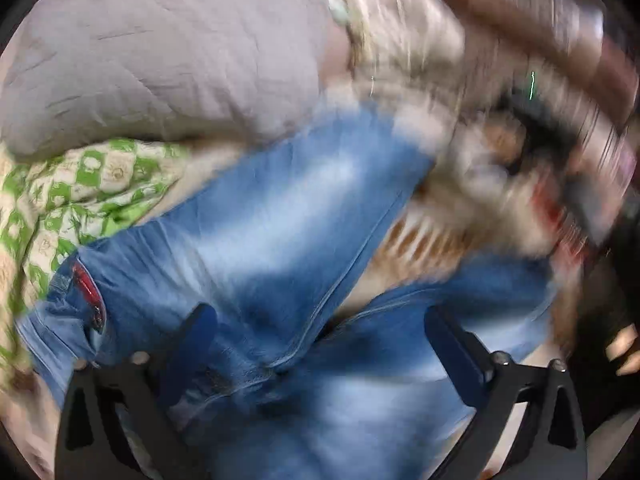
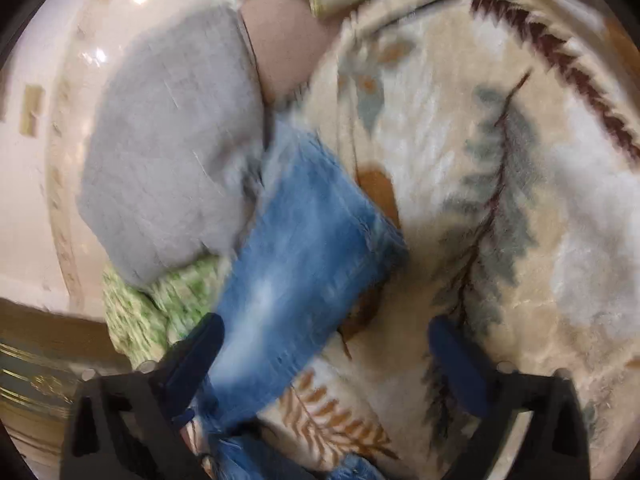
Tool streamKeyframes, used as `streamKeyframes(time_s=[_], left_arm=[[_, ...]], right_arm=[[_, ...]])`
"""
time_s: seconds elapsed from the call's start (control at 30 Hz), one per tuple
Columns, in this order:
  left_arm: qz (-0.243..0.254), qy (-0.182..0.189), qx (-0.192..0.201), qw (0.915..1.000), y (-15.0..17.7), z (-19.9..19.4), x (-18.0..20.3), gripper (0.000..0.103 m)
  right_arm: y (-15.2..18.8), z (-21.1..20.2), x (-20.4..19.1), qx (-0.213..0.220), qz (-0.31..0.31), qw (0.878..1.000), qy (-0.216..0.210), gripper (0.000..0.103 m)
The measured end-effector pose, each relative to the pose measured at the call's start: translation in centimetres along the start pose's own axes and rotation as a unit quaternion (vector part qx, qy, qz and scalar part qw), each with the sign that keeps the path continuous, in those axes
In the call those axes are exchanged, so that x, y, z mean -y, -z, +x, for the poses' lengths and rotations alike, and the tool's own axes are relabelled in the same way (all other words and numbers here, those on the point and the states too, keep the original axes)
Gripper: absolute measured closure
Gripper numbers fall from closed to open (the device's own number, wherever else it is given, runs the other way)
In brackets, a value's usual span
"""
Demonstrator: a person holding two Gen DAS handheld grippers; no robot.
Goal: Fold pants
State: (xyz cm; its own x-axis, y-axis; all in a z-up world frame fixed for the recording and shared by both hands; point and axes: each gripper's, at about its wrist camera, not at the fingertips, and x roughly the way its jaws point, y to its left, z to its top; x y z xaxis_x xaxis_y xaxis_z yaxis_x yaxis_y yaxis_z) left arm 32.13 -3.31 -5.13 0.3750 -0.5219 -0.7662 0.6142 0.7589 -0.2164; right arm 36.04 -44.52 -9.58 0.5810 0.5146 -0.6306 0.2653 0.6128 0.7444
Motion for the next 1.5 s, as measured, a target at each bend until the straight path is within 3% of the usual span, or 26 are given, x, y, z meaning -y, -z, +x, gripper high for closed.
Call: streamKeyframes(time_s=[0.07,0.2,0.33,0.4,0.47,0.6,0.7,0.77,0.83,0.93,1.0,1.1,1.2,1.3,1.43,1.5], left_arm=[[-0.030,0.009,0.045,0.9985,0.2,-2.5,0.5,0.000],[-0.021,-0.060,0.070,0.9956,2.5,-5.2,3.7,0.000],[-0.030,-0.134,0.057,0.9889,6.0,-5.1,7.6,0.000],[-0.050,-0.150,0.057,0.9858,7.8,-4.8,9.2,0.000],[-0.078,-0.154,0.058,0.9832,9.3,-4.6,10.2,0.000],[-0.156,-0.146,0.060,0.9750,12.4,-3.7,11.6,0.000],[-0.236,-0.127,0.048,0.9622,14.7,-2.6,11.4,0.000],[-0.288,-0.126,0.036,0.9486,16.3,-1.8,11.0,0.000],[-0.306,-0.141,0.036,0.9407,17.0,-1.6,10.8,0.000],[-0.346,-0.166,0.041,0.9224,17.4,-1.7,10.0,0.000],[-0.384,-0.142,0.039,0.9115,17.8,-1.5,9.2,0.000],[-0.462,-0.093,0.042,0.8812,19.1,-1.0,8.0,0.000],[-0.505,-0.061,0.052,0.8593,19.9,-0.8,7.2,0.000],[-0.525,-0.052,0.061,0.8473,20.3,-0.6,6.4,0.000],[-0.537,-0.066,0.059,0.8388,19.9,-0.2,5.7,0.001],[-0.542,-0.072,0.062,0.8350,19.4,-0.1,5.2,0.008]], right_arm=[[0.7,-1.7,-0.6,0.003,-0.017,0.999,-0.027,0.000],[4.0,-6.6,-2.2,0.022,-0.100,0.994,-0.031,0.000],[8.5,-11.0,-2.4,0.039,-0.188,0.981,0.023,0.000],[11.1,-12.2,-2.1,0.035,-0.223,0.972,0.064,0.000],[13.2,-12.8,-1.2,0.024,-0.238,0.967,0.091,0.000],[15.8,-13.4,0.9,0.022,-0.251,0.962,0.107,0.001],[17.2,-13.0,1.9,0.002,-0.256,0.960,0.109,0.012],[17.6,-12.4,2.3,-0.006,-0.260,0.959,0.112,0.022],[17.7,-11.7,2.7,-0.015,-0.251,0.962,0.103,0.028],[17.7,-10.9,3.0,-0.021,-0.236,0.967,0.094,0.045],[17.7,-10.5,3.2,-0.018,-0.224,0.970,0.094,0.047],[17.4,-10.3,4.0,-0.024,-0.194,0.978,0.077,0.047],[17.1,-9.7,4.5,-0.027,-0.182,0.980,0.080,0.049],[16.7,-8.4,4.5,-0.040,-0.181,0.980,0.076,0.063],[16.7,-6.9,4.5,-0.044,-0.191,0.977,0.088,0.070],[16.7,-6.4,4.5,-0.041,-0.193,0.977,0.087,0.086]])
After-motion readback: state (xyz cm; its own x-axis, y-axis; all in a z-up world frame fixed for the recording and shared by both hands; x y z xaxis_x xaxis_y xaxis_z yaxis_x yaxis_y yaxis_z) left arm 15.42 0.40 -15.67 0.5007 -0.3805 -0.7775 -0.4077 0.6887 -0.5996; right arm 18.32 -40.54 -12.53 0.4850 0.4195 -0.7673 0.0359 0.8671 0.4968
